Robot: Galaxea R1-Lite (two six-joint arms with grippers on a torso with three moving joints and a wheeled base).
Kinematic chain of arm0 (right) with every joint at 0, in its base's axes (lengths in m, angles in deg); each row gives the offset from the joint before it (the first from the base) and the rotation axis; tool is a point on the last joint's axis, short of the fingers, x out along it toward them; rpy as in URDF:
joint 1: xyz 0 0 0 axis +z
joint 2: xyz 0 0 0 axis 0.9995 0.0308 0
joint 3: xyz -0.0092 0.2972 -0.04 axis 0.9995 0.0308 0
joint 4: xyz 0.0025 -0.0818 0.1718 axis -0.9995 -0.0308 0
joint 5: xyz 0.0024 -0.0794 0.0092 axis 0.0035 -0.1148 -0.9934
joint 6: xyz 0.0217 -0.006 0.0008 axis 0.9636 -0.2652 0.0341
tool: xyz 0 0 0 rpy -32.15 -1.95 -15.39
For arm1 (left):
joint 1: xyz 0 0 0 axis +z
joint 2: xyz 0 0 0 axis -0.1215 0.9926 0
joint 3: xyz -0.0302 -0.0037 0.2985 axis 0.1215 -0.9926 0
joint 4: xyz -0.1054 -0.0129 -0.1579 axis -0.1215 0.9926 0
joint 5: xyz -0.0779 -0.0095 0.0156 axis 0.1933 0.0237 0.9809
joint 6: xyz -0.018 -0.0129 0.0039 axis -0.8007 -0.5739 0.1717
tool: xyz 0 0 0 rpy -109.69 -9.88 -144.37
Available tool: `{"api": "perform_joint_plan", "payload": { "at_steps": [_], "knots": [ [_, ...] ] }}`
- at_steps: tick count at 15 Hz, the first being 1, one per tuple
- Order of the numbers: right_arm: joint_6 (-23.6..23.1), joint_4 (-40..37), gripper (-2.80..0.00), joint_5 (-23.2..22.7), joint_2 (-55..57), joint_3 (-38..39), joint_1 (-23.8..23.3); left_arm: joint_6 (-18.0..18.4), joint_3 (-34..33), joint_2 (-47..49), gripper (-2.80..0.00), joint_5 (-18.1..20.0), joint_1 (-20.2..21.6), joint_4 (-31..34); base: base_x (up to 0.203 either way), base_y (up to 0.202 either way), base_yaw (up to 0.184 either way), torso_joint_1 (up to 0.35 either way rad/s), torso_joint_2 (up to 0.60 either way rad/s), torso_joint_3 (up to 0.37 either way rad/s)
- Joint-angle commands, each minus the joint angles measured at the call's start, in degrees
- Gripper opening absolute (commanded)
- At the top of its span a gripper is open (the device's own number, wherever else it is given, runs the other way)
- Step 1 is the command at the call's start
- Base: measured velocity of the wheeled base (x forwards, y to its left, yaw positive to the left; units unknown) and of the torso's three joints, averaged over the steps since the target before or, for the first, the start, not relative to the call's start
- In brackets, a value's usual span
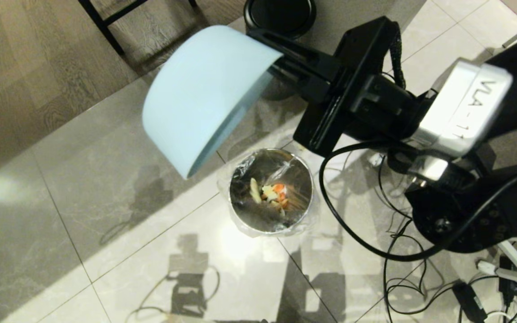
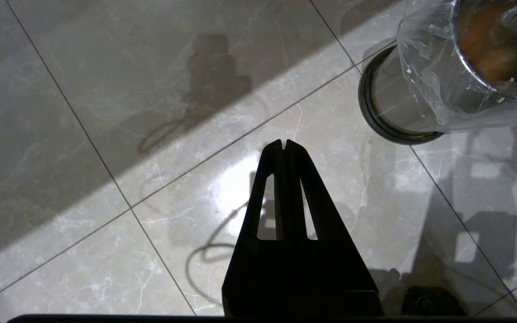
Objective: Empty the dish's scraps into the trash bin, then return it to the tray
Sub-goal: Put the bowl back to the table
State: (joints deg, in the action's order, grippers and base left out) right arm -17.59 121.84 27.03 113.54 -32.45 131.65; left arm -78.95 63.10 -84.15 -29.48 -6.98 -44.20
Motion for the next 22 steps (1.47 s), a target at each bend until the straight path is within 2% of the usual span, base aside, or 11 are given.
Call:
{"api": "perform_joint_plan", "payload": {
  "at_steps": [1, 6, 11, 15, 22],
  "knots": [
    [-0.25, 2.69, -2.80, -0.35, 1.62, -0.52, 0.92, -0.06, 0.00, 0.06, -2.80, -0.03, 0.00, -0.02, 0.000, 0.000, 0.000, 0.000, 0.00, 0.000],
    [-1.92, 2.69, -2.80, 0.38, 2.92, 0.29, 1.74, -0.06, 0.00, 0.06, -2.80, -0.03, 0.00, -0.02, 0.000, 0.000, 0.000, 0.000, 0.00, 0.000],
    [-1.47, 2.69, -2.80, 2.05, 3.68, -2.47, 2.29, -0.06, 0.00, 0.06, -2.80, -0.03, 0.00, -0.02, 0.000, 0.000, 0.000, 0.000, 0.00, 0.000],
    [-1.46, 2.69, -2.80, 3.05, 3.94, -1.16, 2.20, -0.06, 0.00, 0.06, -2.80, -0.03, -0.09, -0.02, 0.000, 0.000, 0.000, 0.000, 0.00, 0.000],
    [2.92, 2.69, -2.80, 23.47, 4.19, 6.03, 1.95, -0.06, 0.00, 0.06, -2.80, -0.03, 0.00, -0.02, 0.000, 0.000, 0.000, 0.000, 0.00, 0.000]
  ]
}}
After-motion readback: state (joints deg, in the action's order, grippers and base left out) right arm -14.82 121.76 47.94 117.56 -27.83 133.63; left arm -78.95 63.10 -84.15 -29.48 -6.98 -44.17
